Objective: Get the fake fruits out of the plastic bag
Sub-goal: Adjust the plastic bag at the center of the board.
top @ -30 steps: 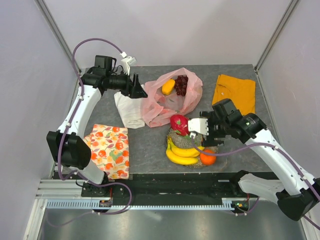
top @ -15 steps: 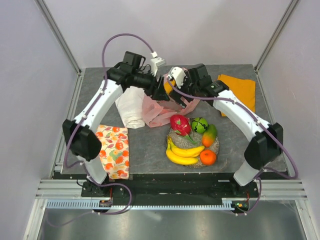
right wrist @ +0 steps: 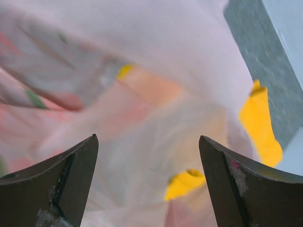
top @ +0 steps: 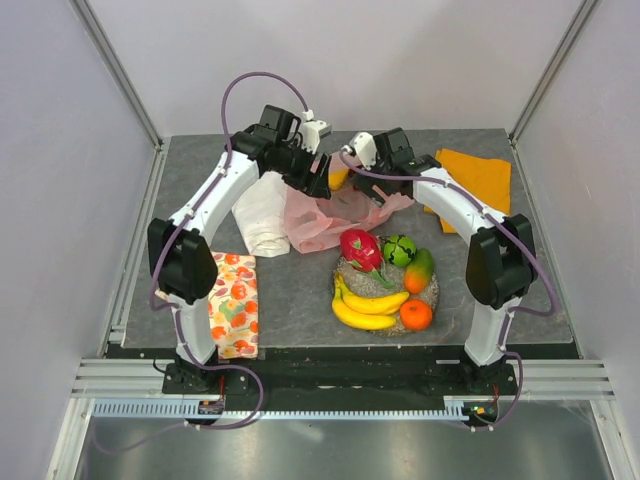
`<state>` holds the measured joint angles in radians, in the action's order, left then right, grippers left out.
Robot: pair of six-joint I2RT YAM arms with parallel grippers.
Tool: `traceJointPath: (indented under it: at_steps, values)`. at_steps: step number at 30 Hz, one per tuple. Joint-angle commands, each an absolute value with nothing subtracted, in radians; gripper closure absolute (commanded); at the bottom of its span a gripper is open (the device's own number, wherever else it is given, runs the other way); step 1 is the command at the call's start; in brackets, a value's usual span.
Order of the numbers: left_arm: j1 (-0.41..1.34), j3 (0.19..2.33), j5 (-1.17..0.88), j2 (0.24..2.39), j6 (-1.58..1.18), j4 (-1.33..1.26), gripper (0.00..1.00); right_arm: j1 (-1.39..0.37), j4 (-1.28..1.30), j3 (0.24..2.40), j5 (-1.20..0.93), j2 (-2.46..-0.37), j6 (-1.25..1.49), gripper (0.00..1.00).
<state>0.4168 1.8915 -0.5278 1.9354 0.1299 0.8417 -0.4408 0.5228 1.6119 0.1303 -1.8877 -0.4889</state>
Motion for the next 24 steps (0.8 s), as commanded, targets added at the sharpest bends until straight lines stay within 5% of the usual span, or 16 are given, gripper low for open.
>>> traceJointPath:
  at_steps: [1,10,16,24]
  values:
    - [0.423,1.894,-0.39,1.973,0.172,0.874,0.22,-0.396,0.572,1.577,0.244,-1.887,-0.56,0.05]
    - [0.422,1.852,-0.383,1.934,0.153,0.887,0.23,-0.328,0.609,1.571,0.388,-1.908,-0.696,0.08]
    - [0.425,1.835,-0.399,1.89,0.164,0.871,0.23,-0.368,0.724,1.669,-0.113,-1.757,-0.773,0.1]
    - [0.423,1.801,-0.341,1.868,0.16,0.891,0.21,-0.509,0.844,1.718,-0.183,-1.876,-0.902,0.21]
